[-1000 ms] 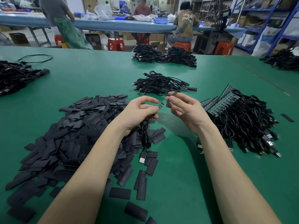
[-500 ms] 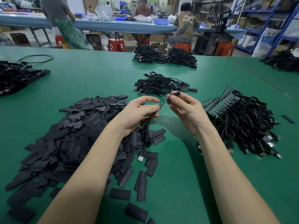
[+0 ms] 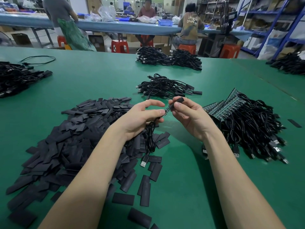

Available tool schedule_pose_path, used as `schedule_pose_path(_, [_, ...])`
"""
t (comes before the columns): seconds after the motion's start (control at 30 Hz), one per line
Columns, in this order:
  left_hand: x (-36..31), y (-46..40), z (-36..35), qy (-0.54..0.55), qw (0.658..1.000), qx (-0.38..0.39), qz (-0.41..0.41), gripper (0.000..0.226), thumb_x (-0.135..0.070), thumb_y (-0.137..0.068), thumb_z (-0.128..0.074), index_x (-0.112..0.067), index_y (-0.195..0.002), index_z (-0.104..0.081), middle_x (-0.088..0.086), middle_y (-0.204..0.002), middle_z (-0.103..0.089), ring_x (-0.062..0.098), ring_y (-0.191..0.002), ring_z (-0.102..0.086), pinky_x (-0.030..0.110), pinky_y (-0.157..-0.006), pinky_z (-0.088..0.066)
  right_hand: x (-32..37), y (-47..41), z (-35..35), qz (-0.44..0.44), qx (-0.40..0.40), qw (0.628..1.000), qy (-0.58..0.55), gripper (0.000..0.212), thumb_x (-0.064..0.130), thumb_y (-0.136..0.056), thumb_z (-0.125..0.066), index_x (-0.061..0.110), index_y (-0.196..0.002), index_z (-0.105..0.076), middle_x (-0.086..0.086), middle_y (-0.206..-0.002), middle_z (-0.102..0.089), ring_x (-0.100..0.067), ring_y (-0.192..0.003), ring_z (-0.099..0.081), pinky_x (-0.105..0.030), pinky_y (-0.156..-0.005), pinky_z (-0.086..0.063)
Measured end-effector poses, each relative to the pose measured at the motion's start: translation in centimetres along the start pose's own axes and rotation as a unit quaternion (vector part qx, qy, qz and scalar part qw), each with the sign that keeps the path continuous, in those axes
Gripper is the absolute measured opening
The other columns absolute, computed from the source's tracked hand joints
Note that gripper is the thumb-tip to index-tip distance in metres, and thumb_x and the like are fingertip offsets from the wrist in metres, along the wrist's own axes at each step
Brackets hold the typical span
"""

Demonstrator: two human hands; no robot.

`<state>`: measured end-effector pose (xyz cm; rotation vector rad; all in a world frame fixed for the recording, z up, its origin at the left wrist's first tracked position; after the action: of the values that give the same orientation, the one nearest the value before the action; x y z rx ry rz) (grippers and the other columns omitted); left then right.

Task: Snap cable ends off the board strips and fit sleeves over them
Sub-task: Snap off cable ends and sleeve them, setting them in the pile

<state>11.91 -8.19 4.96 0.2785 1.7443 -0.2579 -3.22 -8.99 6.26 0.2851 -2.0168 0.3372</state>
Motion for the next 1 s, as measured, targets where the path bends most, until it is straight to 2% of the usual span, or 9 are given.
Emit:
schedule_pose_path(0.1, [0.0, 0.3, -0.4, -0.007, 0.999, 0.030, 0.012, 0.020, -0.004, -0.092, -0.066, -0.014, -0.109, -0.064, -0.004, -0.076, -0.068, 0.014, -0.072, -0.066, 0.020, -0.070, -0.053, 0.0, 0.3, 0.2, -0.022, 0.023, 0.999, 0.012, 0.020, 0.008, -0.079, -0.070, 0.021, -0.088, -0.082, -0.001, -0.099, -0.077, -0.008, -0.089, -0.072, -0.017, -0.076, -0.055])
schedule_pose_path(0.23, [-0.1, 0.4, -0.5, 0.002, 0.999, 0.036, 0.019, 0.023, -0.009, -0.085, -0.071, -0.016, -0.106, -0.066, -0.001, -0.081, -0.067, 0.016, -0.073, -0.065, 0.020, -0.070, -0.053, 0.2, 0.6, 0.1, -0.017, 0.043, 0.998, 0.039, 0.023, 0.012, -0.068, -0.084, 0.023, -0.088, -0.081, 0.000, -0.101, -0.077, -0.008, -0.091, -0.072, -0.020, -0.080, -0.056])
schedule_pose_path(0.33, [0.1, 0.6, -0.7, 0.021, 0.998, 0.046, 0.028, 0.029, -0.015, -0.076, -0.073, -0.016, -0.105, -0.066, -0.001, -0.081, -0.066, 0.015, -0.073, -0.065, 0.018, -0.067, -0.052, 0.2, 0.6, -0.1, -0.010, 0.054, 0.998, 0.041, 0.024, 0.013, -0.066, -0.085, 0.024, -0.086, -0.080, 0.001, -0.100, -0.077, -0.008, -0.090, -0.072, -0.020, -0.080, -0.056])
schedule_pose_path(0.5, [0.4, 0.6, -0.4, 0.035, 0.998, 0.037, 0.034, 0.026, -0.012, -0.079, -0.072, -0.015, -0.105, -0.066, -0.001, -0.079, -0.064, 0.015, -0.072, -0.064, 0.018, -0.064, -0.051, 0.4, 0.7, 0.0, -0.003, 0.049, 0.997, 0.061, 0.021, 0.001, -0.080, -0.074, 0.021, -0.084, -0.079, -0.003, -0.097, -0.077, -0.010, -0.087, -0.072, -0.021, -0.079, -0.056])
schedule_pose_path(0.7, [0.4, 0.6, -0.2, 0.025, 0.999, 0.026, 0.037, 0.029, -0.015, -0.075, -0.076, -0.016, -0.102, -0.068, 0.001, -0.083, -0.066, 0.016, -0.072, -0.066, 0.018, -0.066, -0.053, 0.8, 0.6, 0.1, 0.007, 0.047, 0.994, 0.094, 0.018, 0.003, -0.075, -0.073, 0.016, -0.087, -0.078, -0.009, -0.096, -0.077, -0.015, -0.086, -0.072, -0.024, -0.079, -0.057])
schedule_pose_path(0.87, [0.6, 0.8, -0.3, 0.027, 0.998, 0.036, 0.053, 0.027, -0.015, -0.076, -0.075, -0.017, -0.101, -0.067, -0.002, -0.079, -0.065, 0.015, -0.072, -0.064, 0.018, -0.065, -0.051, 1.0, 1.1, 0.0, -0.016, 0.087, 0.987, 0.132, 0.018, 0.010, -0.074, -0.079, 0.021, -0.087, -0.079, -0.006, -0.097, -0.077, -0.014, -0.090, -0.072, -0.024, -0.080, -0.057])
schedule_pose_path(1.0, [0.8, 0.7, -0.3, 0.046, 0.996, 0.028, 0.067, 0.025, -0.014, -0.076, -0.074, -0.015, -0.100, -0.065, -0.001, -0.079, -0.063, 0.013, -0.069, -0.063, 0.019, -0.064, -0.052, 0.9, 0.9, -0.3, -0.014, 0.084, 0.990, 0.117, 0.020, 0.013, -0.070, -0.081, 0.019, -0.089, -0.078, -0.008, -0.099, -0.076, -0.016, -0.090, -0.071, -0.025, -0.081, -0.057])
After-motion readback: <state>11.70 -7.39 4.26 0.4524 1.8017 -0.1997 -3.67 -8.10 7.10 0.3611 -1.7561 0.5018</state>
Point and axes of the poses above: each hand's wrist, its own y-axis away from the middle knuckle, its own z-axis out of the back of the hand, x = y × z, the point moved 7 cm from there along -y, towards the middle knuckle
